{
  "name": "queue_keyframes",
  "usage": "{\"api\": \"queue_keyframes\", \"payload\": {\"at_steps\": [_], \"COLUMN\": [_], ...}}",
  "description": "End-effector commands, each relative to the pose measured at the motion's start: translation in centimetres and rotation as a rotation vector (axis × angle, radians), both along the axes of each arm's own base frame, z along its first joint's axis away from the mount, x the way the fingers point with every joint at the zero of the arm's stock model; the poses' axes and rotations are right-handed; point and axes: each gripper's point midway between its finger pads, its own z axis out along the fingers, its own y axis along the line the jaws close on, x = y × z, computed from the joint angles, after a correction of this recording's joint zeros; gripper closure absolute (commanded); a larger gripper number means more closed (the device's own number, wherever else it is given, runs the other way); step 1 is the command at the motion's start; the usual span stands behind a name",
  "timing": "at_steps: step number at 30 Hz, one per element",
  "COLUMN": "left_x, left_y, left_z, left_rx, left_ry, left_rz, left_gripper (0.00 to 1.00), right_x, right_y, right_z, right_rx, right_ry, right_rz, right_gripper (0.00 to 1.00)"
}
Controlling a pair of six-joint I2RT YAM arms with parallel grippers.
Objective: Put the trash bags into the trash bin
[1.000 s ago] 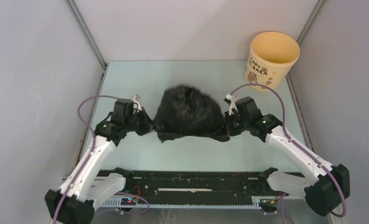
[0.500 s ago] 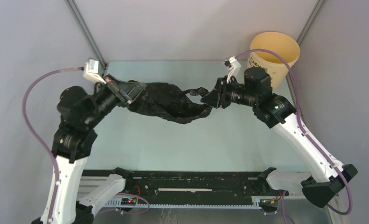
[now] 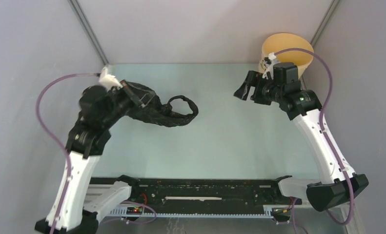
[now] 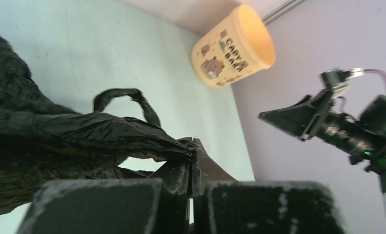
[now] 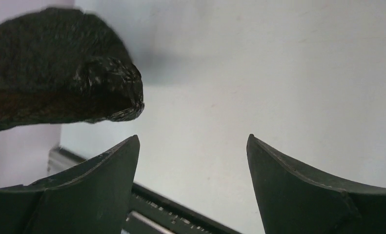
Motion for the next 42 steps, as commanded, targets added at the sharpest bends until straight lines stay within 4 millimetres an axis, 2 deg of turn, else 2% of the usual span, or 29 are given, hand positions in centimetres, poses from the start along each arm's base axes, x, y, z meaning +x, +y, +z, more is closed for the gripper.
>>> {"api": "queue_keyframes", "payload": {"at_steps": [1,5,7,8,12,17,21,23,25,28,32,37,42], "left_x": [2.4,2.6,2.2,2.2,2.4,2.0,1.7,1.6,1.5,1.6,1.8,2.0,3.2], "left_y": [-2.5,-3.7,-3.9,-3.8,-2.4,-0.1,1.3,2.2,3.1,3.5,3.9,2.8,1.4], "left_z": [-2.9,-4.6,-4.2,-4.2,-4.5,-2.8,-2.2,-1.4,-0.9,-1.5,-1.2,-2.3,-1.4], "left_rx": [0.044,0.106,0.135,0.158,0.244,0.460,0.606,0.658,0.698,0.726,0.750,0.722,0.697], "left_ry": [0.105,0.164,0.160,0.152,0.123,-0.004,-0.074,-0.101,-0.112,-0.104,-0.110,-0.087,-0.094], "left_rz": [-0.110,-0.192,-0.225,-0.234,-0.173,-0.092,-0.033,0.004,0.049,0.064,0.079,0.038,0.017], "left_gripper": [1.00,1.00,1.00,1.00,1.00,1.00,1.00,1.00,1.00,1.00,1.00,1.00,1.00], "right_x": [2.2,6.2,8.3,9.6,14.4,19.8,22.6,23.8,24.8,25.6,25.3,24.5,23.4], "right_y": [-4.9,-9.0,-10.7,-11.4,-14.4,-16.3,-17.2,-17.2,-17.6,-17.9,-17.6,-16.7,-15.2], "right_z": [0.4,0.6,1.5,2.3,2.1,1.4,0.4,-1.0,-2.3,-3.3,-5.3,-7.1,-6.8], "right_rx": [-0.200,-0.390,-0.437,-0.455,-0.553,-0.651,-0.719,-0.725,-0.735,-0.721,-0.728,-0.754,-0.711], "right_ry": [-0.046,-0.035,-0.042,-0.070,-0.085,-0.099,-0.135,-0.133,-0.120,-0.105,-0.059,-0.018,-0.010], "right_rz": [-0.129,-0.247,-0.298,-0.320,-0.408,-0.413,-0.369,-0.333,-0.319,-0.309,-0.272,-0.223,-0.223], "right_gripper": [0.11,0.11,0.12,0.12,0.13,0.13,0.13,0.13,0.13,0.14,0.21,0.51,0.76]}}
